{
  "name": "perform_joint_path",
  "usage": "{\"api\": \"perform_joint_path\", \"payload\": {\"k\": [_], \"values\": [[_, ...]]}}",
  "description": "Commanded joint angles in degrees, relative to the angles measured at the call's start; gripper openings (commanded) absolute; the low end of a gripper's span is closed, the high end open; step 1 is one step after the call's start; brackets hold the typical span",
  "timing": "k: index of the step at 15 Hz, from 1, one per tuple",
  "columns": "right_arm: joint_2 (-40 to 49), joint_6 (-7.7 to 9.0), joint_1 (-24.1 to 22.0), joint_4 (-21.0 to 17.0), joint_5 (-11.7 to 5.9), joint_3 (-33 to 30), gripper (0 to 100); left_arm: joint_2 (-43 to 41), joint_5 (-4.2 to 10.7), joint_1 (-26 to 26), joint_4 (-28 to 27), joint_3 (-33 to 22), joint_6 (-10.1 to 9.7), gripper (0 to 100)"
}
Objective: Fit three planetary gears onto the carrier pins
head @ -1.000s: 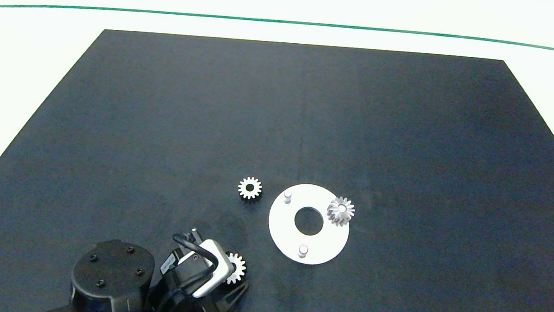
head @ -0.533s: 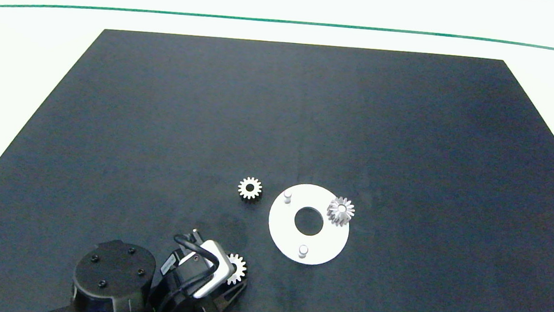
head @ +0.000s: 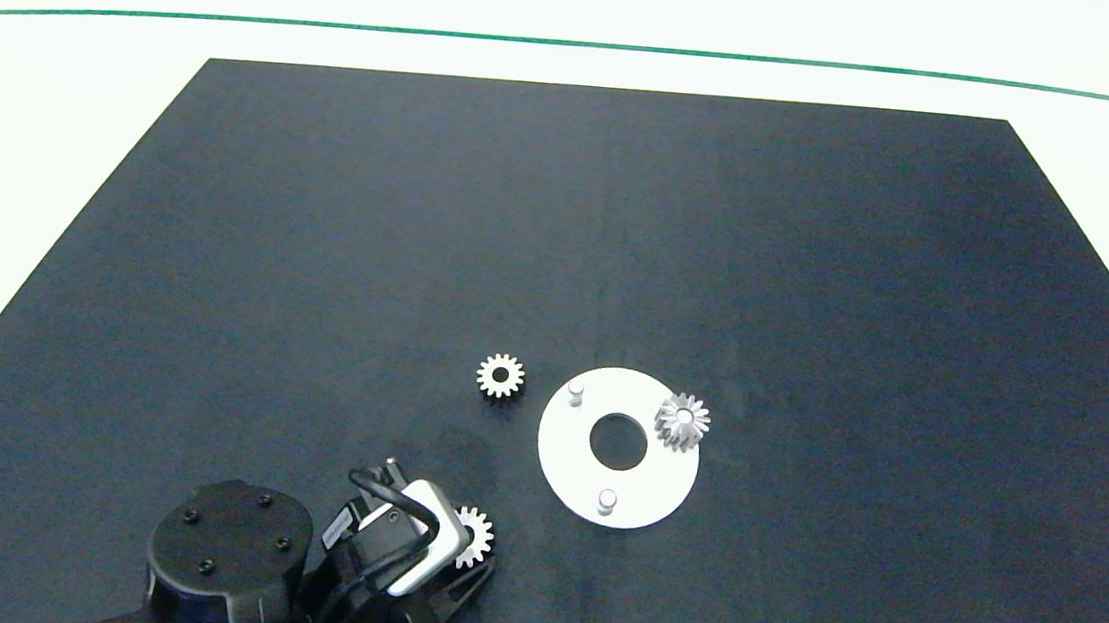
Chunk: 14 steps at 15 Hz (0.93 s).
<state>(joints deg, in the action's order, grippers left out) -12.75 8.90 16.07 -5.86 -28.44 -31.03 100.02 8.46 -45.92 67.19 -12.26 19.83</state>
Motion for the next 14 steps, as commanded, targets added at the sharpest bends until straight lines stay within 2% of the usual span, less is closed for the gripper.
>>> {"api": "perform_joint_path", "payload": {"k": [1,2,4,7,9,13,14], "values": [[-0.3,0.07,0.0,0.0,-0.12,0.0,100,-0.5,0.07,-0.5,0.2,-0.7,0.12,19],[-0.3,0.07,0.0,0.0,-0.12,0.1,100,-1.0,0.15,-0.9,0.1,-1.1,0.12,19],[-0.3,0.07,0.0,0.0,-0.04,0.3,100,-1.8,1.3,-3.1,-0.1,-1.5,0.12,19],[-0.3,0.07,0.0,0.0,0.05,0.3,100,-2.6,1.56,-6.3,-0.7,-2.8,0.29,19],[-0.3,0.07,-0.1,0.0,0.49,0.4,100,-2.9,1.65,-7.5,-1.9,-5.0,1.61,19],[-0.4,0.07,-0.1,0.0,0.49,0.5,100,-5.5,1.74,-7.6,-14.0,-13.3,1.87,19],[-0.4,0.07,-0.2,0.0,0.49,0.5,100,-5.6,1.74,-7.6,-15.4,-14.8,1.87,19]]}}
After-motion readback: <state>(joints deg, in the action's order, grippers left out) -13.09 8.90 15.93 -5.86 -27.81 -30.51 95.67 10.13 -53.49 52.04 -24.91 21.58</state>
